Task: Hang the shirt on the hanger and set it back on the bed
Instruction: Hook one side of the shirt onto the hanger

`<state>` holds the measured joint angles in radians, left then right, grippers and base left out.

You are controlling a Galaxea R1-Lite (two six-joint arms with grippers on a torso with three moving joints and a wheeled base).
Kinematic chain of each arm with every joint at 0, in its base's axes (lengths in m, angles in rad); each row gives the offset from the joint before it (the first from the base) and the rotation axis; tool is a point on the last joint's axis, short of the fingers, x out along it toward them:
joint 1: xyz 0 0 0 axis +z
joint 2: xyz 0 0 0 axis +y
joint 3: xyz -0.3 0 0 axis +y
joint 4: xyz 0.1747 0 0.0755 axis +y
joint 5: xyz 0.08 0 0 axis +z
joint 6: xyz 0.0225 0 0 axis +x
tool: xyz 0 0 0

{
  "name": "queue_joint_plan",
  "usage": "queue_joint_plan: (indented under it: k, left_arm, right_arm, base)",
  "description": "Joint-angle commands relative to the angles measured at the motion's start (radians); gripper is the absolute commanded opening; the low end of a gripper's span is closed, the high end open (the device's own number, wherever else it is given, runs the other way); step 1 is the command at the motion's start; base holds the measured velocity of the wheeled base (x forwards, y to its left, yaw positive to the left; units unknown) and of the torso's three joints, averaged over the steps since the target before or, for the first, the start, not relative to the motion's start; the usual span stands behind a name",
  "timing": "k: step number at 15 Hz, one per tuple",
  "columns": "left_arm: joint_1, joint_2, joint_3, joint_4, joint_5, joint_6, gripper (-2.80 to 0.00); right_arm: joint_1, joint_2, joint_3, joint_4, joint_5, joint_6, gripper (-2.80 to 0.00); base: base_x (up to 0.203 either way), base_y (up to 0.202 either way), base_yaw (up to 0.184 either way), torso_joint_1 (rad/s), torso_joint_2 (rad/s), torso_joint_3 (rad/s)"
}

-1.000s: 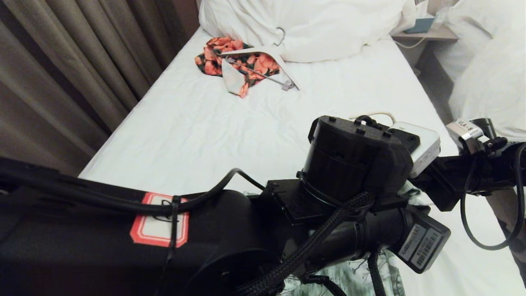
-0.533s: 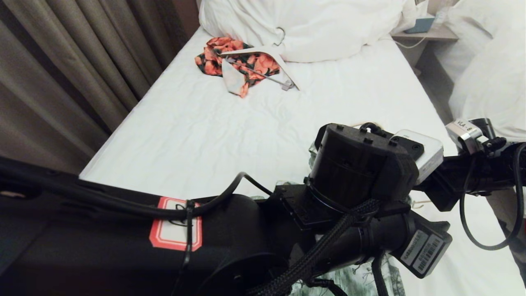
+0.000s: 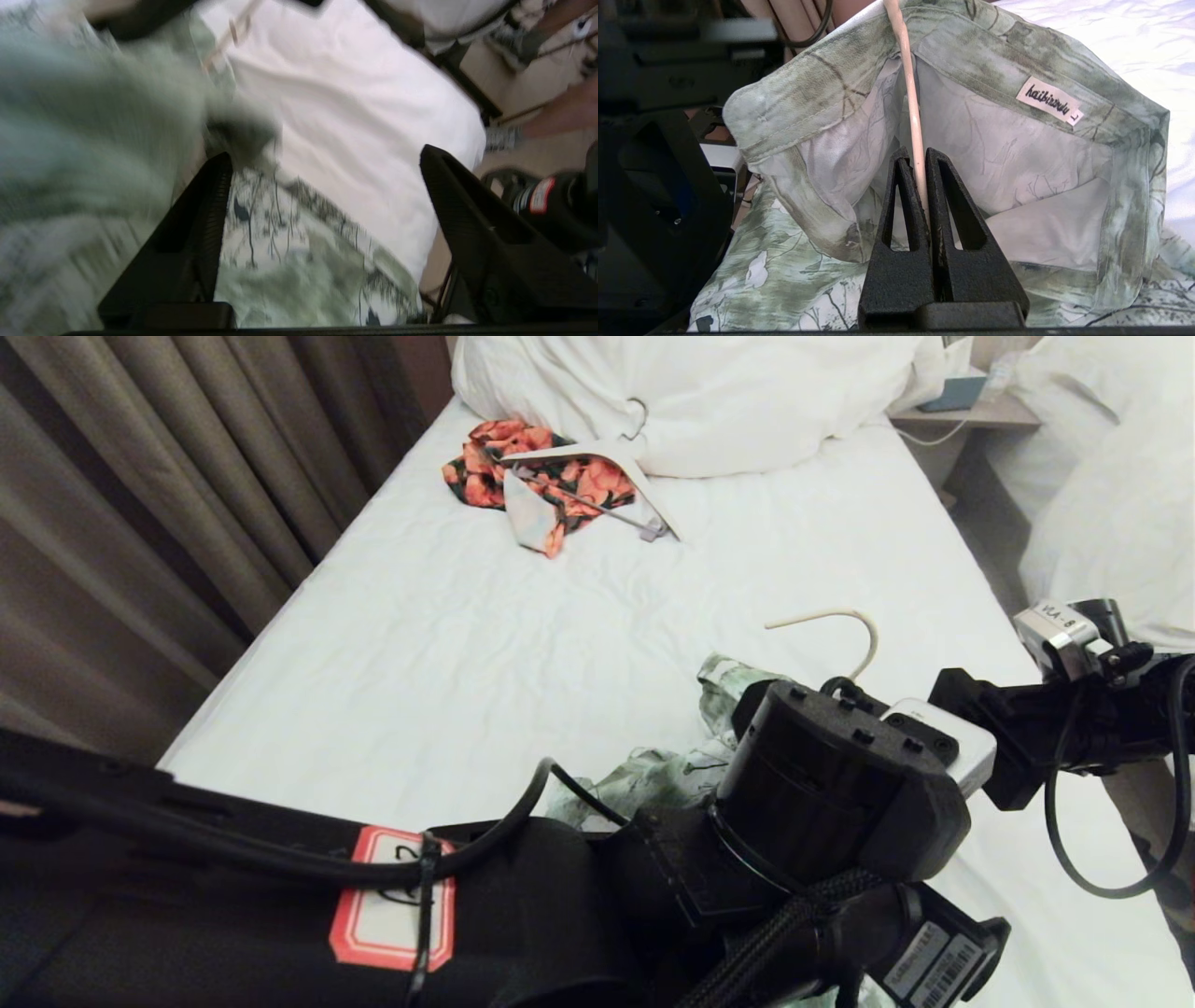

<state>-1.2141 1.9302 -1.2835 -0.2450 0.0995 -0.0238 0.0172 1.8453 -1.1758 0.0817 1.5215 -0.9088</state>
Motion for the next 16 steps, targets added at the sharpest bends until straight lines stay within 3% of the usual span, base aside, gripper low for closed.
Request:
queue_joint_plan:
  k: [1,3,4,6,11,14,16]
  left_arm:
    - [-0.014,-0.018,0.038,0.006,0.006,-0.002,0.0]
    - [-0.02,-0.039,0.101,0.001,0.011,-0.008,0.0]
    - [-0.02,-0.061,0.133,-0.002,0.022,-0.011,-2.8]
    - [-0.021,-0.125,0.193,-0.002,0.04,-0.013,-2.8]
    - [0.009,-0.424,0.474,0.001,0.047,-0.012,-2.8]
    - [0.11,-0.695,0.671,0.006,0.049,-0.01,-2.8]
    - [0.205,-0.847,0.735,0.03,0.048,-0.005,-2.8]
  right_arm:
    - [0.0,0.002,-0.004,0.001,0.009,-0.005,-2.8]
    - [-0.002,0.002,-0.005,0.001,0.009,-0.005,-2.8]
    - [0.0,0.001,-0.005,0.001,0.009,-0.005,-2.8]
    - [0.003,-0.008,-0.005,0.003,0.009,-0.005,-2.8]
    - [0.047,-0.03,0.011,0.004,0.009,-0.005,-2.8]
    - [0.091,-0.072,0.012,0.007,0.009,0.003,-2.8]
    - [0.137,-0.099,0.01,0.007,0.009,0.025,-2.8]
  base:
    - [0.0,0.0,0.0,0.0,0.0,0.0]
    - [0.0,0.0,0.0,0.0,0.0,0.0]
    - [0.0,0.0,0.0,0.0,0.0,0.0]
    - [0.0,0.0,0.0,0.0,0.0,0.0]
    - [0.0,0.0,0.0,0.0,0.0,0.0]
    - [0.0,0.0,0.0,0.0,0.0,0.0]
    - [0.0,0.0,0.0,0.0,0.0,0.0]
